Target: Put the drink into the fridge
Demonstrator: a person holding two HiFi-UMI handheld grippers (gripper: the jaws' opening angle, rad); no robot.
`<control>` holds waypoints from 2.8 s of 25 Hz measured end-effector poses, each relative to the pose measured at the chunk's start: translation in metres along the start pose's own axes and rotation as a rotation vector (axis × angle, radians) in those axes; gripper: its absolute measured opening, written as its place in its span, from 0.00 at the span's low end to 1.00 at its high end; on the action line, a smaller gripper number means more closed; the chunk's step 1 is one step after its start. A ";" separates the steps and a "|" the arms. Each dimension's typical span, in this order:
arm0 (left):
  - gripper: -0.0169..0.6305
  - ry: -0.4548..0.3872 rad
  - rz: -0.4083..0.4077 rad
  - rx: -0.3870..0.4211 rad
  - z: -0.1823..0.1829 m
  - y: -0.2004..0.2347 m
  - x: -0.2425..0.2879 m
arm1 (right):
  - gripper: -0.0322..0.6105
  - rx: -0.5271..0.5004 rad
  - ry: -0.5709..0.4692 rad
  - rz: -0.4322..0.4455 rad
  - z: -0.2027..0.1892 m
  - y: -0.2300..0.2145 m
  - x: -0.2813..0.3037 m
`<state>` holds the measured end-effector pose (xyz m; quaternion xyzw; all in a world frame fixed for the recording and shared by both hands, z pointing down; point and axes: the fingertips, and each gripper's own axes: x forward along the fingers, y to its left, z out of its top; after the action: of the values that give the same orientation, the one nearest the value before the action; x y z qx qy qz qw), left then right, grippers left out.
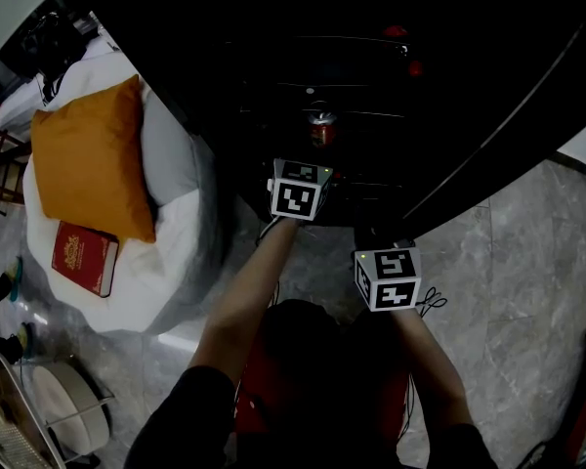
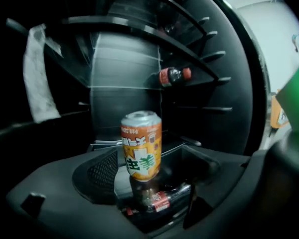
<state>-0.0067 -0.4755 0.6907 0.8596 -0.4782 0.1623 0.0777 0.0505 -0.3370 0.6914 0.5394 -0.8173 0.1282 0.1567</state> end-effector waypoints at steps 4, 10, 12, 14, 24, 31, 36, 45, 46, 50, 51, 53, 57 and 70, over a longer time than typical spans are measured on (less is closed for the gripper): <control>0.63 -0.021 -0.018 -0.015 0.006 -0.007 -0.022 | 0.08 0.012 -0.017 -0.003 0.002 -0.006 -0.007; 0.62 -0.042 -0.059 -0.015 0.017 -0.021 -0.055 | 0.08 0.030 -0.052 0.004 0.012 -0.009 -0.017; 0.60 -0.045 -0.074 -0.017 0.021 -0.026 -0.065 | 0.08 0.033 -0.066 0.009 0.016 -0.009 -0.020; 0.56 -0.044 -0.086 -0.024 0.024 -0.030 -0.074 | 0.08 0.038 -0.079 0.012 0.022 -0.009 -0.023; 0.22 -0.071 -0.059 -0.075 0.036 -0.031 -0.113 | 0.08 0.052 -0.115 0.029 0.040 -0.010 -0.038; 0.05 -0.074 -0.047 -0.085 0.037 -0.029 -0.137 | 0.08 0.055 -0.147 0.042 0.053 -0.008 -0.052; 0.04 -0.073 -0.072 -0.103 0.040 -0.032 -0.154 | 0.08 0.048 -0.142 0.076 0.061 -0.002 -0.060; 0.04 -0.067 -0.092 -0.154 0.038 -0.037 -0.182 | 0.08 0.045 -0.142 0.105 0.076 0.001 -0.077; 0.04 -0.064 -0.092 -0.151 0.039 -0.037 -0.185 | 0.08 0.045 -0.136 0.106 0.077 0.000 -0.079; 0.04 -0.065 -0.087 -0.148 0.044 -0.035 -0.195 | 0.08 0.081 -0.131 0.122 0.084 -0.003 -0.087; 0.04 -0.067 -0.086 -0.151 0.046 -0.034 -0.197 | 0.08 0.096 -0.133 0.129 0.086 -0.004 -0.089; 0.04 -0.069 -0.087 -0.155 0.047 -0.033 -0.199 | 0.08 0.115 -0.135 0.138 0.090 -0.004 -0.092; 0.04 -0.070 -0.097 -0.161 0.052 -0.029 -0.204 | 0.08 0.109 -0.125 0.131 0.097 -0.003 -0.094; 0.04 0.007 -0.111 -0.202 0.132 -0.024 -0.247 | 0.08 0.155 -0.072 0.131 0.186 0.027 -0.118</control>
<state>-0.0804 -0.3042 0.4806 0.8720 -0.4434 0.1116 0.1745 0.0471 -0.2976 0.4734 0.4998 -0.8435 0.1816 0.0764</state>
